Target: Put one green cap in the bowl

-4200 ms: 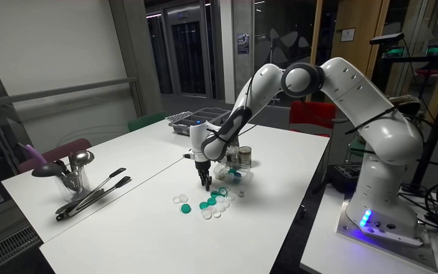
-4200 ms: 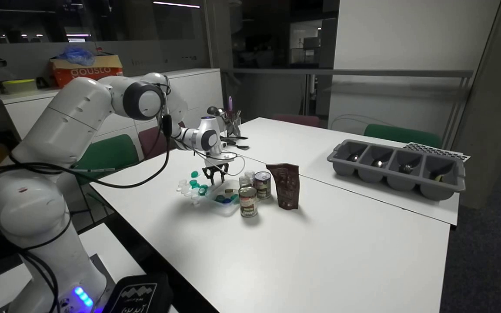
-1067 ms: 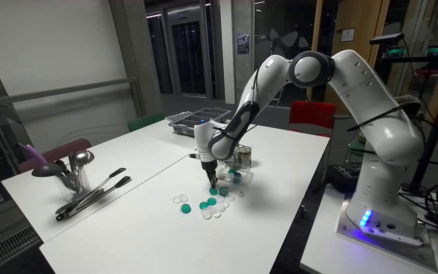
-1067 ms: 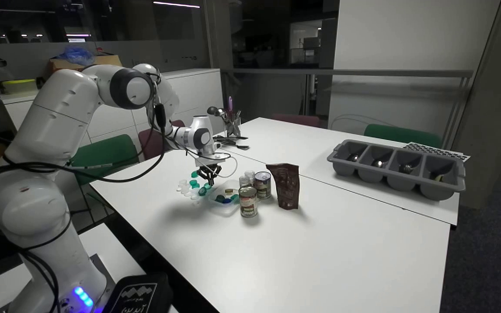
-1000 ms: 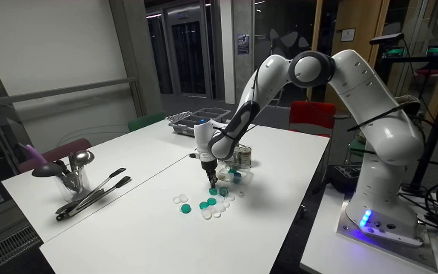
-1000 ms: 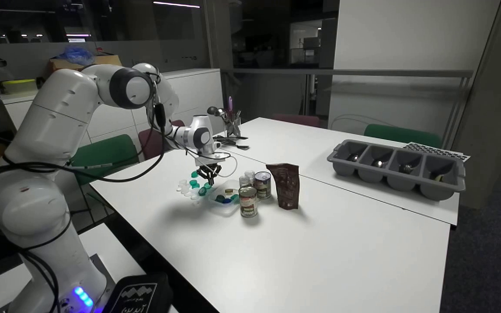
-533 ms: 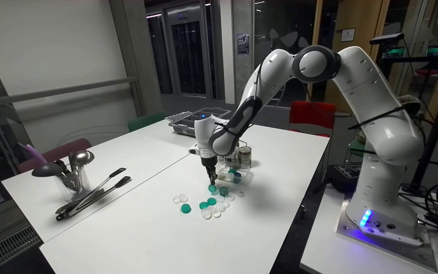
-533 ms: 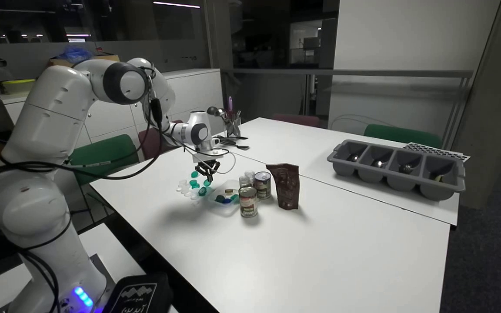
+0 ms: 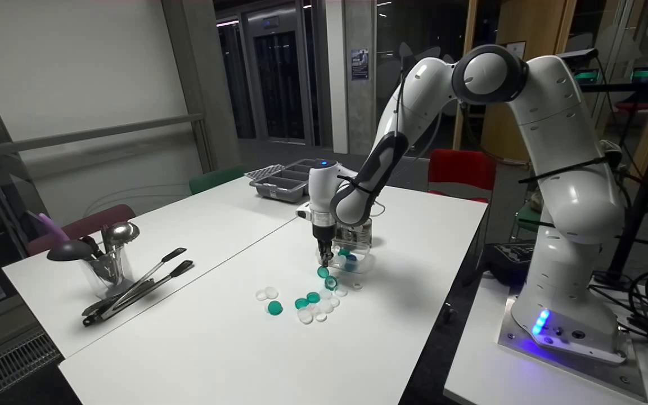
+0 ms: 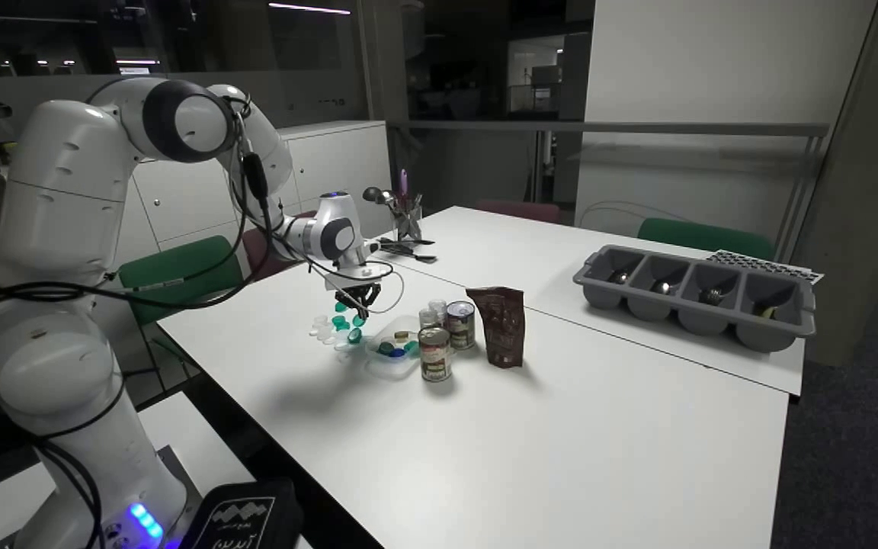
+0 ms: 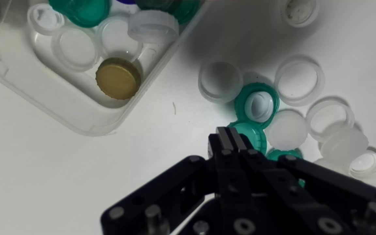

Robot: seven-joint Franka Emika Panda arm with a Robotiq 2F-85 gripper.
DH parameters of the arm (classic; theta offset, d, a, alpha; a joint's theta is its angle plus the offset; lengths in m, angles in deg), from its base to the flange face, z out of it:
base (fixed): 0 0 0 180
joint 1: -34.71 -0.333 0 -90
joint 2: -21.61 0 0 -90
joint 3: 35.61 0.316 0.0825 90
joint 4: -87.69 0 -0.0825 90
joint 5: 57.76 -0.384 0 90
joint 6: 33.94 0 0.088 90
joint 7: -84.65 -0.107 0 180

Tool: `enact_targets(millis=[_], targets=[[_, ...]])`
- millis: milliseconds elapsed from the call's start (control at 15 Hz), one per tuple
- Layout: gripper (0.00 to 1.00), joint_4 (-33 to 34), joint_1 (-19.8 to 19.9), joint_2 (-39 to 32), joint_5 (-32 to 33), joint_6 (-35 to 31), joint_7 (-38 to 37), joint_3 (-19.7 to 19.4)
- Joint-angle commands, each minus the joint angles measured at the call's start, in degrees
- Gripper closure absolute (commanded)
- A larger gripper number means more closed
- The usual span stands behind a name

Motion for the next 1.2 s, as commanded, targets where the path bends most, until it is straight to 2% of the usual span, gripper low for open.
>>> enact_targets(millis=[0, 200, 467, 867, 1133], targets=[[1.0, -10.6, 2.8, 7.9, -2.5, -7.2, -0.8, 0.4], [1.0, -15.7, 4.6, 11.2, -5.8, -13.4, -0.8, 1.6], [1.0, -21.7, 10.1, 14.3, -16.3, -24.8, 0.7, 7.8], [1.0, -25.7, 22.2, 14.1, -32.6, -34.4, -1.8, 21.1], [1.0, -27.3, 30.9, 12.8, -36.6, -39.8, -4.4, 29.6]])
